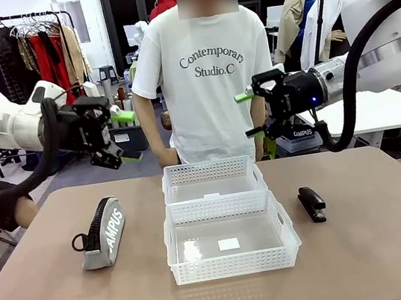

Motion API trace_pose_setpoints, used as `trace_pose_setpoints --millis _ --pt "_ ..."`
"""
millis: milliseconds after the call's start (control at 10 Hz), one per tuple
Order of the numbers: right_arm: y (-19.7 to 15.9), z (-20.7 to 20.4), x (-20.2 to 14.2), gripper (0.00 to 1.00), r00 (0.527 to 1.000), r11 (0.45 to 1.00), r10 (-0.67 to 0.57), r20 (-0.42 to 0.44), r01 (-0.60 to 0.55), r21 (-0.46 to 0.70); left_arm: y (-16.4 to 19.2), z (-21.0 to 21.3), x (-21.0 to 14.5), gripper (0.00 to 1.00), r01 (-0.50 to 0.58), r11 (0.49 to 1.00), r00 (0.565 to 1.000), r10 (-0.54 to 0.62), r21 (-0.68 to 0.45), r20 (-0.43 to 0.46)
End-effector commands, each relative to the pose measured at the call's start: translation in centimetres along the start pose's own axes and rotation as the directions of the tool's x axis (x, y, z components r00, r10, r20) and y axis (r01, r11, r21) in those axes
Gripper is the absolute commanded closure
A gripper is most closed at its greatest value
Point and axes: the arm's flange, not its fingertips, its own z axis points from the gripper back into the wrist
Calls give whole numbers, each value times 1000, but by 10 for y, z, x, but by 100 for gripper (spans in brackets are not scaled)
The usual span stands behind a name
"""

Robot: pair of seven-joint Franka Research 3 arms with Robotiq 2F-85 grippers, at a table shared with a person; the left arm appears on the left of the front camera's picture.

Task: Distribute items into two baskets.
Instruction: Pick up the Pencil pouch that the person points to.

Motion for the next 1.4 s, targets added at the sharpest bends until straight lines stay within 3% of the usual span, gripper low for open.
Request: trace_pose_setpoints --millis 0,500,800,1300 --pt "11 -2 6 0 997 996 -42 60 37 86 -21 8 8 0 -85 995 992 90 -57 92" --pt "63 16 26 0 991 986 -94 93 80 147 -40 24 37 0 -184 983 957 177 12 228" --pt "87 35 47 0 985 982 -122 120 102 160 -52 38 44 0 -142 990 940 132 11 315" --pt "96 69 79 0 988 983 -129 89 116 139 -74 71 53 0 -123 992 925 130 -41 358"
